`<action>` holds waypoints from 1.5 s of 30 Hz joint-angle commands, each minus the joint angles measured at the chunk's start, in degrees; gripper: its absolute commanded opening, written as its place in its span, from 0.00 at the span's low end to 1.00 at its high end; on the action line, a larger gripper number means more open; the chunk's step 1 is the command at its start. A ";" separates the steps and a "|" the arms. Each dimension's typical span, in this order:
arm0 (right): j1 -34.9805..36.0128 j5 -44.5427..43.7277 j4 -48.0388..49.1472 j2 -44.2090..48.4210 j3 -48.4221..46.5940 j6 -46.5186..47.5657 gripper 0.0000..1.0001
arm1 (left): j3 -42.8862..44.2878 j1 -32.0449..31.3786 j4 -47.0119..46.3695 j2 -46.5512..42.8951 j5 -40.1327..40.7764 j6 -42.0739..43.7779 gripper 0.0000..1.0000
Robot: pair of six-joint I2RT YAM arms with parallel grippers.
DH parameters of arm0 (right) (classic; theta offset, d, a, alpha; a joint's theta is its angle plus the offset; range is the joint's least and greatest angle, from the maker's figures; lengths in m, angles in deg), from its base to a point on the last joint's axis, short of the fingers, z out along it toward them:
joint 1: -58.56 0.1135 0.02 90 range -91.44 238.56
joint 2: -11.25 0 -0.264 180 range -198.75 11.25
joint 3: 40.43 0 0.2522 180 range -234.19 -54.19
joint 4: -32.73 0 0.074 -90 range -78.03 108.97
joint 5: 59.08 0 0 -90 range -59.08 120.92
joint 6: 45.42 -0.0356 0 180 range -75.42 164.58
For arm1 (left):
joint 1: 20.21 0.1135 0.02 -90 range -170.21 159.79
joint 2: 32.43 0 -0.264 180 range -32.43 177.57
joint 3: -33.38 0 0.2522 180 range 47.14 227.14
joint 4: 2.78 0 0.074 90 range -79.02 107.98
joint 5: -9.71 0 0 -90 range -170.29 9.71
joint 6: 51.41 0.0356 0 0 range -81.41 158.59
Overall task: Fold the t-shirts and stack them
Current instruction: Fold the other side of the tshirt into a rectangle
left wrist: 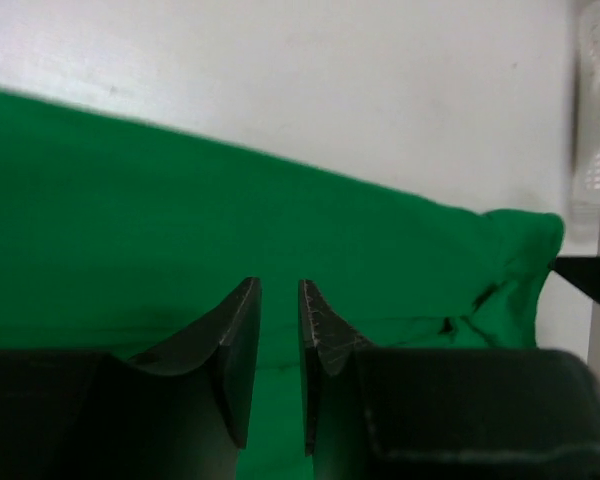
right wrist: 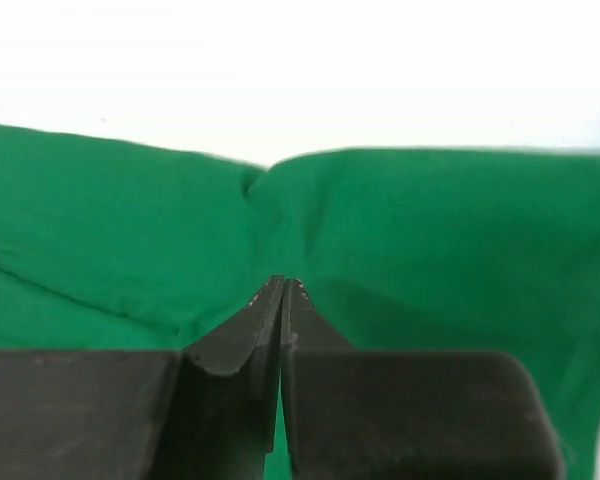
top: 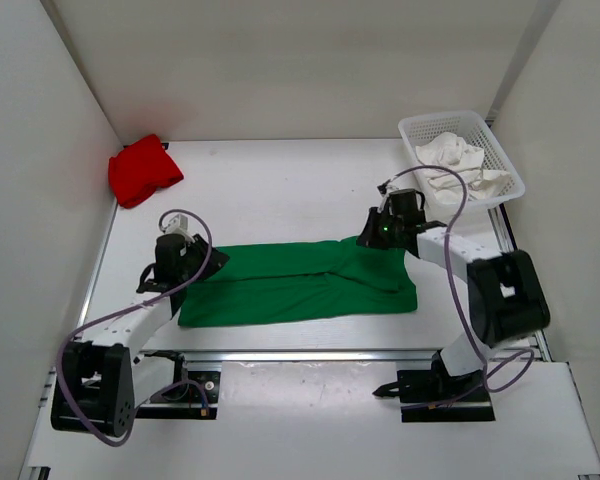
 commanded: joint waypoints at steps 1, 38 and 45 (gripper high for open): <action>0.99 4.91 1.39 -6.93 -4.81 4.15 0.00 | -4.24 -1.55 -5.84 1.15 -1.35 -2.41 0.32; 5.03 -0.79 -4.84 16.08 17.60 -1.12 0.00 | -3.46 -10.17 -10.51 5.54 -0.03 -2.06 0.33; 19.62 -11.95 -10.55 22.48 19.97 -4.63 0.00 | -3.73 -9.56 -11.04 5.11 -0.91 -1.89 0.34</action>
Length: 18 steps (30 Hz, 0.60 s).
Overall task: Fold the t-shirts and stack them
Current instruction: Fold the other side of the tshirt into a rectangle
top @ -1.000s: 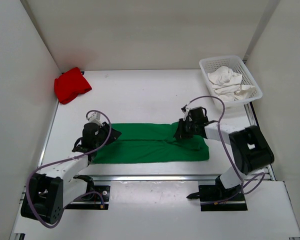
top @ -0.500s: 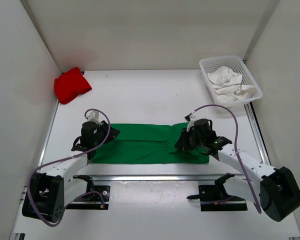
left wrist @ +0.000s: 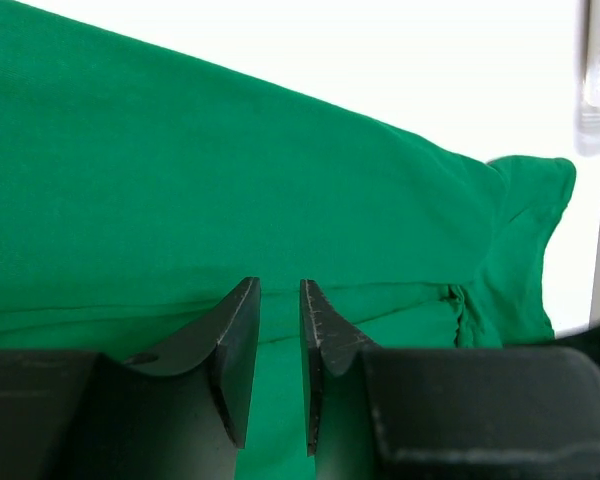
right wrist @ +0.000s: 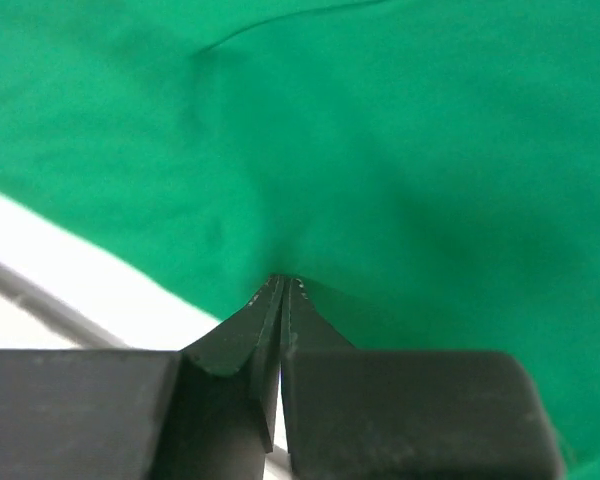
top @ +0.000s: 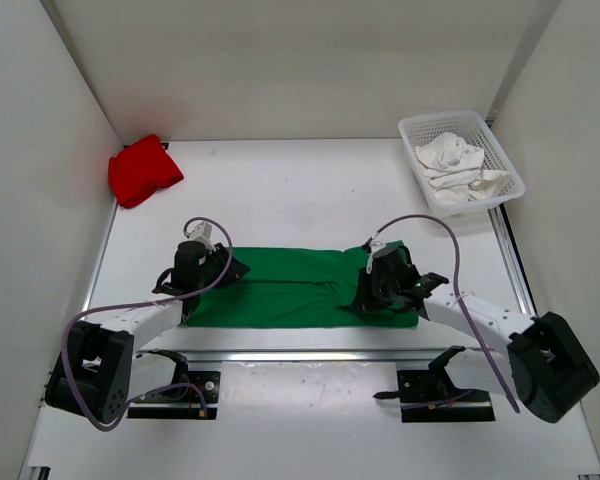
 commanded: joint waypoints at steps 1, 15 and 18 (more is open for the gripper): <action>3.89 -7.18 -2.89 5.00 -0.66 -1.47 0.00 | 1.93 0.21 -2.08 -0.45 -0.25 0.87 0.33; 12.50 -7.53 -2.36 -3.32 -9.98 5.30 0.17 | 1.68 -1.89 -2.42 -0.09 0.36 0.08 0.34; 14.26 -7.27 -1.84 -6.14 -11.13 6.00 0.18 | 1.06 -1.20 -2.52 -0.44 0.36 0.08 0.34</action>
